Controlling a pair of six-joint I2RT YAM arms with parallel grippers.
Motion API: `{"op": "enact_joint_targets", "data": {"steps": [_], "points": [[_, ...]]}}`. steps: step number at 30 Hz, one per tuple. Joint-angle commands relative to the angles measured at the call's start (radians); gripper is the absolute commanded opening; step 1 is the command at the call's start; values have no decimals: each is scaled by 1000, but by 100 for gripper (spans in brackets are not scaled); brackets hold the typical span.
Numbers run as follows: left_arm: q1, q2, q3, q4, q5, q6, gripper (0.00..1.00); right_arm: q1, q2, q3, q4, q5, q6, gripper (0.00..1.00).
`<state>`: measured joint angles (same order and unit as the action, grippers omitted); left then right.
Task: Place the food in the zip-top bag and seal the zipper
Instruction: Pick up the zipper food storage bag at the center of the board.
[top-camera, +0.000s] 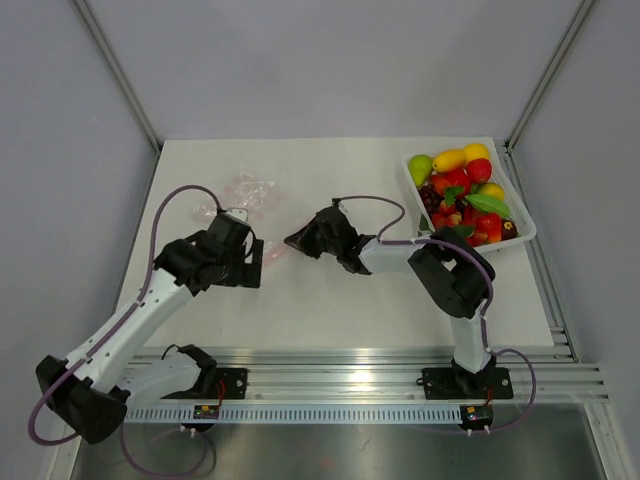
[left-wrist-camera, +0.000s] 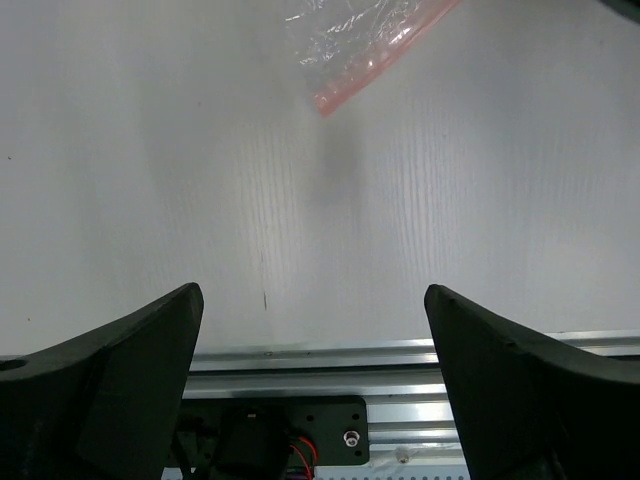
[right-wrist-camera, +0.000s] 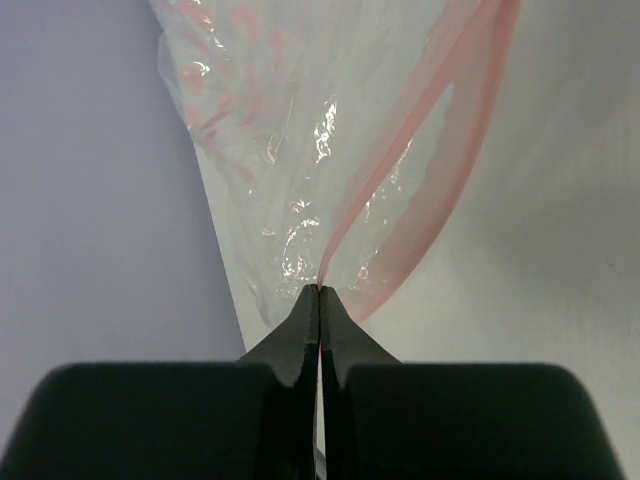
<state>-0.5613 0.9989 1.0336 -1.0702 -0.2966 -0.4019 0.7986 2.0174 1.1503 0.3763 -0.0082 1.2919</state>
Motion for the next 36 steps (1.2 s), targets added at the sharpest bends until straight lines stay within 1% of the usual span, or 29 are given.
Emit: {"op": "enact_joint_targets", "data": {"steps": [1,3,7,8,11,14,16,20,21,23,29,31,36], "points": [[-34,56,-10,85,11,35,96,10,-86,-37,-19,-52,-59,0],[-58,64,-10,105,5,47,96,10,-124,-58,-46,-58,-62,0],[-95,75,-1,151,39,90,95,10,-195,-81,-105,-81,-81,0],[-123,90,3,162,33,97,95,10,-209,-80,-122,-88,-86,0],[-181,127,14,190,-28,94,95,10,-270,-74,-186,-107,-103,0],[-233,153,26,225,-42,92,95,10,-325,-66,-241,-118,-117,0],[-250,182,36,234,-79,87,93,10,-358,-63,-266,-128,-118,0],[-258,219,74,263,-105,83,86,11,-394,-61,-292,-150,-128,0],[-258,219,78,272,-111,86,82,13,-407,-63,-303,-151,-134,0],[-258,218,89,291,-107,87,77,16,-417,-67,-315,-144,-140,0],[-259,216,89,314,-76,84,74,16,-450,-92,-326,-147,-146,0],[-259,230,94,319,-91,83,70,19,-454,-93,-323,-150,-143,0],[-265,276,123,322,-136,92,66,25,-462,-95,-312,-156,-131,0]]}}
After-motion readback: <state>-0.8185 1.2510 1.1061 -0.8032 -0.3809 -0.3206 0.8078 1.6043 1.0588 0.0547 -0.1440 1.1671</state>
